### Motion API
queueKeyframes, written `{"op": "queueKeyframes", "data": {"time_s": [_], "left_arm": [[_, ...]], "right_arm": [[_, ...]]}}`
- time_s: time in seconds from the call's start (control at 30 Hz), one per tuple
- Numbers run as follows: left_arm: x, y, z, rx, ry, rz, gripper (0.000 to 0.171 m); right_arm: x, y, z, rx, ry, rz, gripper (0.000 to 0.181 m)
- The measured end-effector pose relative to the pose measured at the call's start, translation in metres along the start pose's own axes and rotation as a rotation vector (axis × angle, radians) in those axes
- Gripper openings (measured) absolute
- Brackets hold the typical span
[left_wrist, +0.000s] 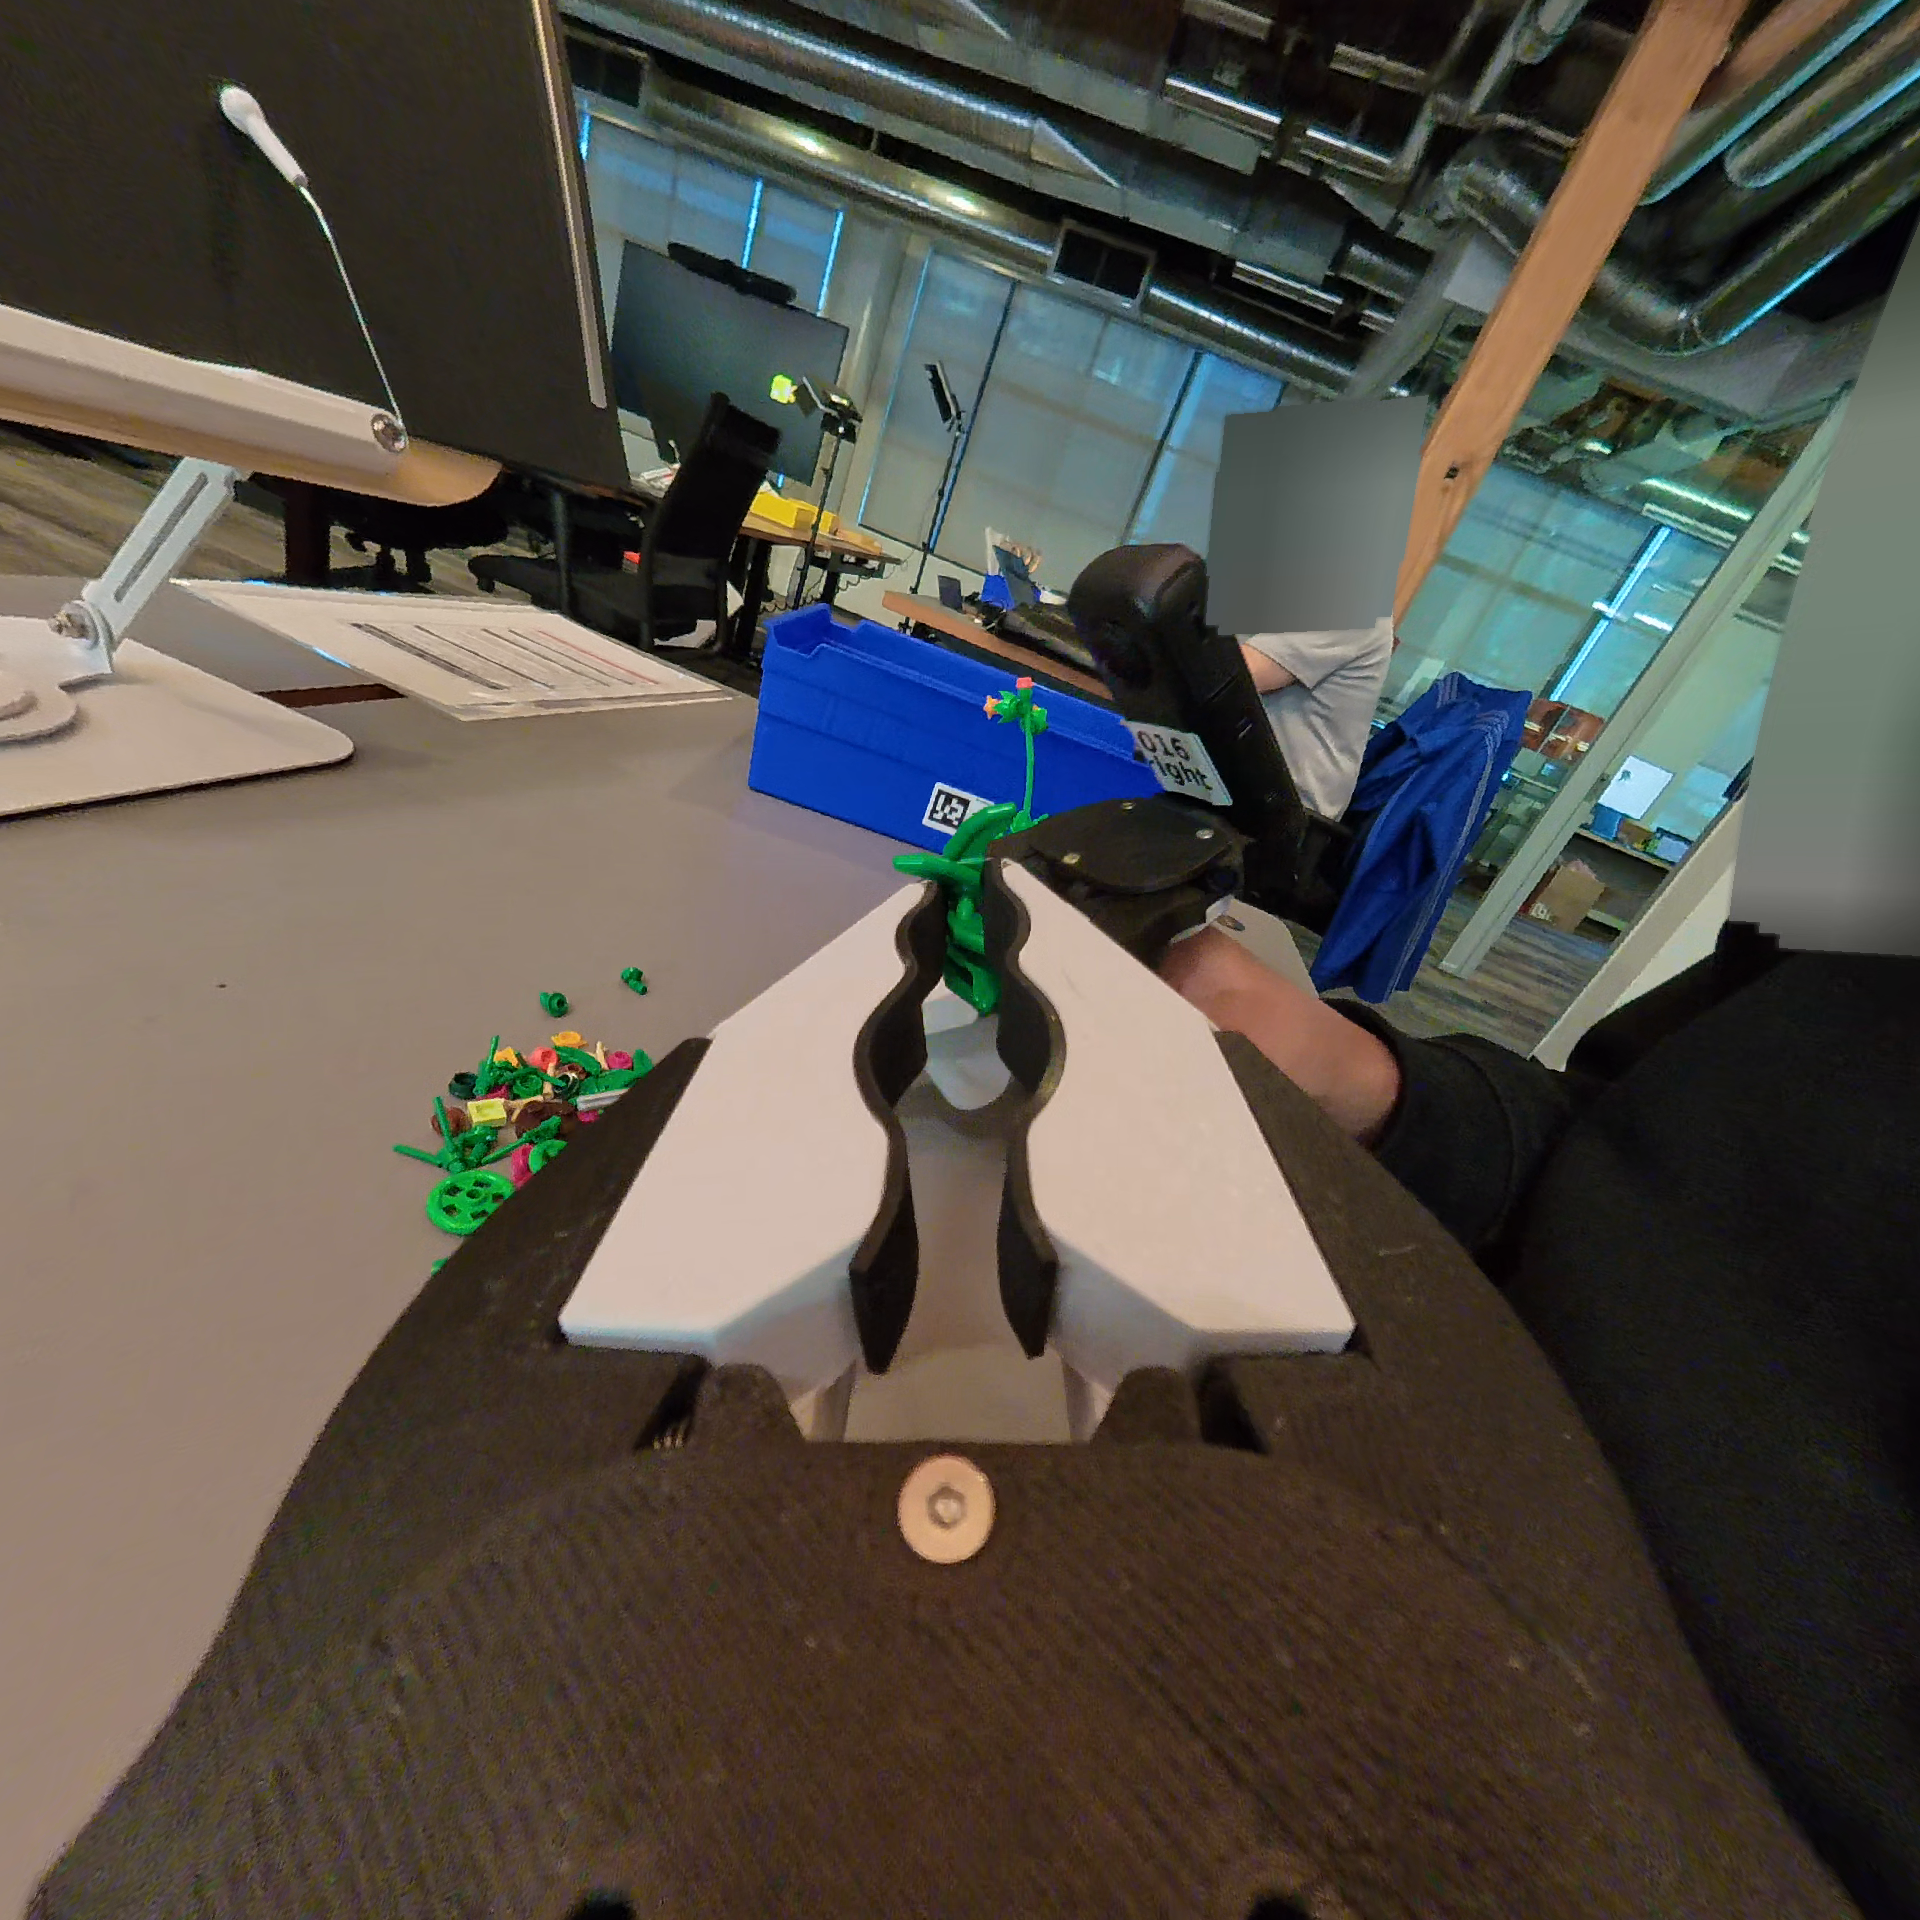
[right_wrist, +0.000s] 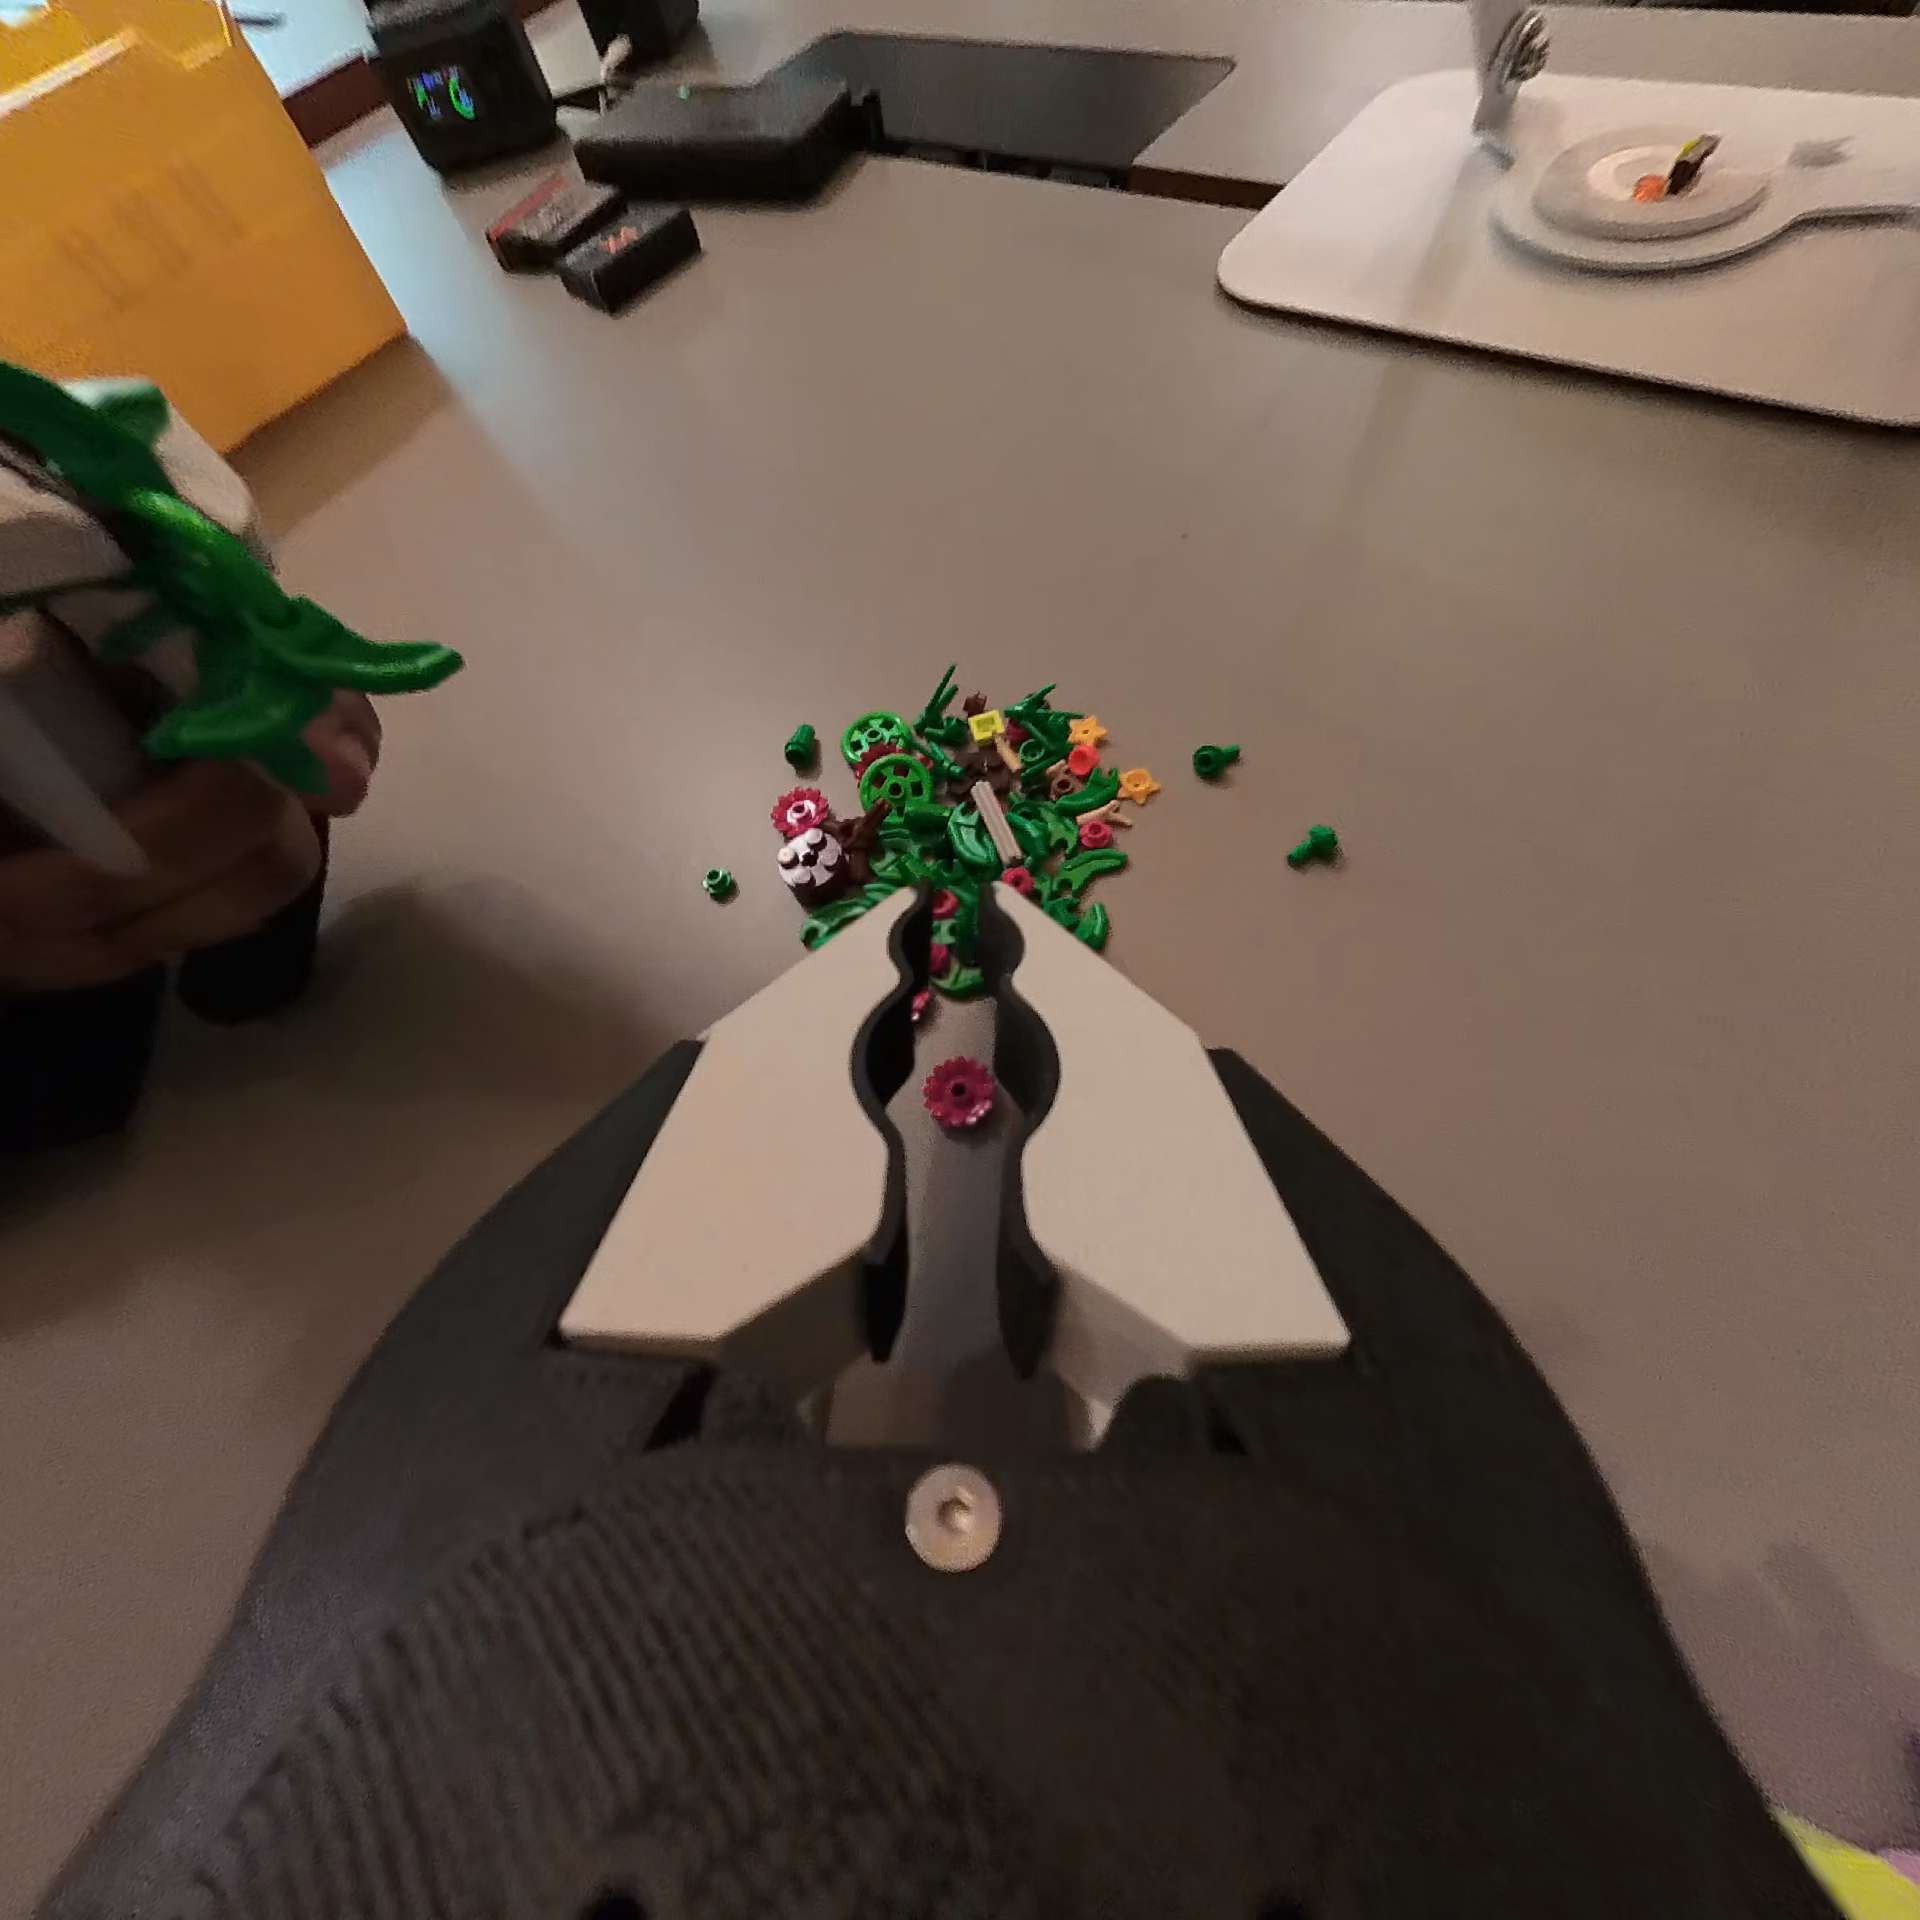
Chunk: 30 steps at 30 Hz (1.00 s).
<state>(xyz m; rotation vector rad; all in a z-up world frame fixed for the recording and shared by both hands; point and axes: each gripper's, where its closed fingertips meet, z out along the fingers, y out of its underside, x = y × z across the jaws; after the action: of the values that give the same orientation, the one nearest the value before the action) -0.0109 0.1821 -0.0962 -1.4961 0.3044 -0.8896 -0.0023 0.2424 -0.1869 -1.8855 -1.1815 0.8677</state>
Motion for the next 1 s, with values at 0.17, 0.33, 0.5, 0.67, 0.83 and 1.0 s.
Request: {"op": "queueKeyframes", "data": {"time_s": [0.17, 0.33, 0.5, 0.67, 0.83, 1.0], "left_arm": [[-0.002, 0.003, 0.001, -0.008, 0.000, -0.018, 0.003], [-0.003, 0.000, 0.000, 0.014, 0.008, -0.066, 0.003], [-0.008, 0.005, 0.001, 0.019, 0.127, -0.444, 0.003], [-0.018, 0.012, -0.002, 0.025, 0.178, -0.695, 0.003], [-0.014, 0.020, 0.001, -0.043, 0.172, -0.700, 0.003], [-0.007, 0.029, 0.004, -0.101, 0.201, -0.727, 0.003]], "right_arm": [[-0.002, -0.016, -0.012, 0.117, -0.079, 0.090, 0.016], [-0.042, -0.052, -0.047, 0.347, -0.417, 0.192, 0.022], [-0.055, -0.060, -0.071, 0.461, -0.354, -0.162, 0.022], [-0.052, -0.039, -0.054, 0.336, -0.047, -0.604, 0.026], [-0.060, -0.037, -0.049, 0.316, 0.079, -0.816, 0.020], [-0.064, -0.031, -0.044, 0.298, 0.119, -0.928, 0.011]]}}
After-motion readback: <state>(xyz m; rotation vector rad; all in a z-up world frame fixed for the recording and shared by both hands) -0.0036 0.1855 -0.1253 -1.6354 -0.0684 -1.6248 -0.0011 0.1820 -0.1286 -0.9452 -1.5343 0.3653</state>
